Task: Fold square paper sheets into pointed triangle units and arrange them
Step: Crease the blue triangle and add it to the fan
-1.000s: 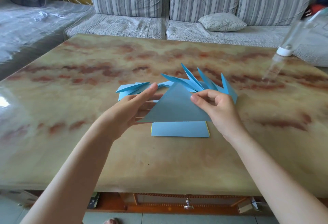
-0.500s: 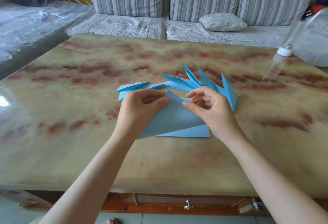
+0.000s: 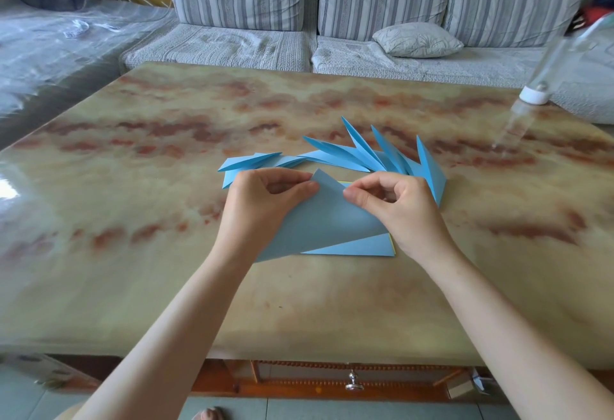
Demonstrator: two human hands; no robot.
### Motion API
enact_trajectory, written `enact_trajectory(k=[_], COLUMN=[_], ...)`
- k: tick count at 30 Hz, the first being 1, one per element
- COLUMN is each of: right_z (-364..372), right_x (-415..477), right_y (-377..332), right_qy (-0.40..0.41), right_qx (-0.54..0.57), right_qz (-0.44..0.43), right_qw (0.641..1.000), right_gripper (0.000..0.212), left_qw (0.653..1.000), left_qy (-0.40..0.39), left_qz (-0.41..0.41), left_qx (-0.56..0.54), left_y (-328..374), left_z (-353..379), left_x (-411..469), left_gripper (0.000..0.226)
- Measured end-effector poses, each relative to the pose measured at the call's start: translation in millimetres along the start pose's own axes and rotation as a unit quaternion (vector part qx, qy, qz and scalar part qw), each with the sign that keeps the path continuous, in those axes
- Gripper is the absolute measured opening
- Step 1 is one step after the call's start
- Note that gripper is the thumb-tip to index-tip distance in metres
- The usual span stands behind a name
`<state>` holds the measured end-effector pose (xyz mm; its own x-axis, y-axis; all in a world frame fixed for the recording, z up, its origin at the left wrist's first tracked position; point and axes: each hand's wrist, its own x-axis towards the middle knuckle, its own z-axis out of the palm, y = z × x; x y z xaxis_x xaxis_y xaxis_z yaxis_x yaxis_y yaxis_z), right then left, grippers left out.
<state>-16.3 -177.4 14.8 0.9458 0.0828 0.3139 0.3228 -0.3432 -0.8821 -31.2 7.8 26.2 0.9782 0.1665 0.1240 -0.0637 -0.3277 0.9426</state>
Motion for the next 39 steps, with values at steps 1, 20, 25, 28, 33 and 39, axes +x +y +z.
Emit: enact_trajectory(k=[1,20,25,28,33,39], right_z=[0.3,1.4,15.2,31.3,37.2,31.9], right_x=[-0.1,-2.4,-11.0,-19.2,-19.2,-12.5], right_y=[-0.1,-6.0,-18.8,-21.5,-21.6,-17.2], right_qy=[0.001,0.083,0.072,-0.035,0.026,0.047], right_qx=[0.0,-0.019,0.173,0.257,0.316,0.293], right_qz=[-0.001,-0.016,0.134,0.184,0.22,0.239], right_qw=[1.0,0.996,0.973,0.948,0.923,0.924], right_gripper=[0.007,0.035,0.05,0.034,0.022,0.013], left_qw=[1.0,0.997,0.974,0.96,0.951,0.937], left_qy=[0.0,0.063,0.138,0.135,0.112,0.065], left_qz=[0.001,0.013,-0.015,-0.036,-0.065,-0.1], left_qx=[0.001,-0.046,-0.178,-0.242,-0.28,-0.328], left_y=[0.0,2.9,4.3,7.0,4.8,3.9], left_z=[0.0,5.2,11.8,19.8,24.6,24.3], left_x=[0.1,-3.1,-7.6,-13.7,-17.3,-18.5], left_gripper=[0.009,0.011,0.008,0.005,0.005,0.008])
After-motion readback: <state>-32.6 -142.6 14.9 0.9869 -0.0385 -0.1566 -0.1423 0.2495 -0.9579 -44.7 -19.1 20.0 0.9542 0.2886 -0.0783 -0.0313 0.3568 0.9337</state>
